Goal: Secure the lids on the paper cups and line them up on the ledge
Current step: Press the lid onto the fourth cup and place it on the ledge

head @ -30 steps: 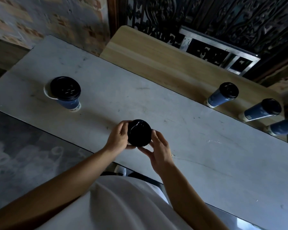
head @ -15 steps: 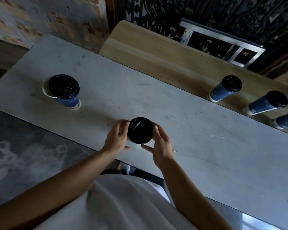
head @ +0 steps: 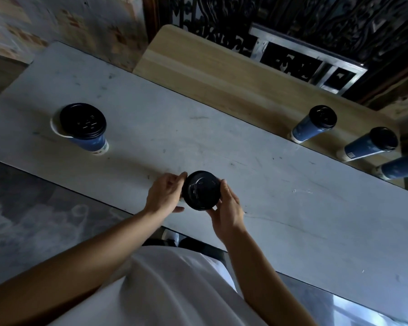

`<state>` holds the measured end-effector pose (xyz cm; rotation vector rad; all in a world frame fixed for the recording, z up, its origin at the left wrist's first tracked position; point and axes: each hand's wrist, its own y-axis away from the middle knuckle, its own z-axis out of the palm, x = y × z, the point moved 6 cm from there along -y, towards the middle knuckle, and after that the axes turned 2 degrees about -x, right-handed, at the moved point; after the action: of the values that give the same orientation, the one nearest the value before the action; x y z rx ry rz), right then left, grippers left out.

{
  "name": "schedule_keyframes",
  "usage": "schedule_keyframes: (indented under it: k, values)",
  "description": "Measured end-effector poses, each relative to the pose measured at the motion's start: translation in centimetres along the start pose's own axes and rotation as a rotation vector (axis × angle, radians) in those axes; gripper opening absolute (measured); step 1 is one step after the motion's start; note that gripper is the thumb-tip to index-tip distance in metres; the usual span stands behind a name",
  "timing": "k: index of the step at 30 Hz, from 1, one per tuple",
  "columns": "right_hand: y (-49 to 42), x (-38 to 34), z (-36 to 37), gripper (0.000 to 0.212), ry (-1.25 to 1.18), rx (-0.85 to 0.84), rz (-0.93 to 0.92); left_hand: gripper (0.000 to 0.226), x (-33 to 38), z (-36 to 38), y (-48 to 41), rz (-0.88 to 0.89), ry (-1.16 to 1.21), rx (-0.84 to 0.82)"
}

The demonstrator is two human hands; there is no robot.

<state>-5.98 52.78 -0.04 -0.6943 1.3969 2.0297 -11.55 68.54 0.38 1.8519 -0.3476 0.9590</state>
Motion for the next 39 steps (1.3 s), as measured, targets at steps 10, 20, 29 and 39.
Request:
schedule_keyframes:
  k: [10, 20, 29, 39]
  values:
    - [0.5, 1.2, 2.0, 0.031, 0.137, -0.107, -0.118, 0.037, 1.3, -1.9, -1.1, 0.175, -0.041, -0.025]
    - [-1.8, -1.5, 2.3, 0.039, 0.342, -0.207, -0.018, 0.034, 0.0, 0.2, -0.5, -0.088, 0.320, 0.009]
    - [-1.7, -6.7, 4.7, 0.103, 1.503, -0.369, -0.363, 0.019, -0.5, 1.2, -2.0, -0.578, 0.647, -0.333]
    - [-3.2, -15.5, 9.8, 0.070, 2.554, -0.324, -0.528, 0.056, -3.1, 2.3, -5.7, 0.501, -0.801, 0.160]
